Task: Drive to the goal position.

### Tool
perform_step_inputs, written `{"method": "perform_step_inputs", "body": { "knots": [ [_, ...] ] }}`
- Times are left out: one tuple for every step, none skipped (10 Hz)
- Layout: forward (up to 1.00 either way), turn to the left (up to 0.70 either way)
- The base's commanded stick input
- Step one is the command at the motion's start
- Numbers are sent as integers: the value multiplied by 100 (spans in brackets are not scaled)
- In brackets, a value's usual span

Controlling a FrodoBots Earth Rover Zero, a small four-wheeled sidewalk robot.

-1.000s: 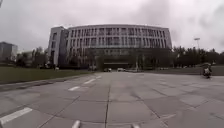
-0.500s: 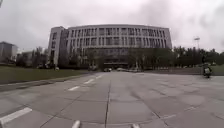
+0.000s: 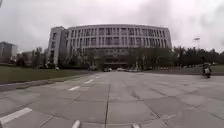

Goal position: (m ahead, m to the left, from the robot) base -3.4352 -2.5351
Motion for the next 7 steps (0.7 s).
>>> {"method": "perform_step_inputs", "body": {
  "knots": [
    [7,0],
    [7,0],
    [7,0],
    [7,0],
    [7,0],
    [7,0],
    [7,0]
  ]
}}
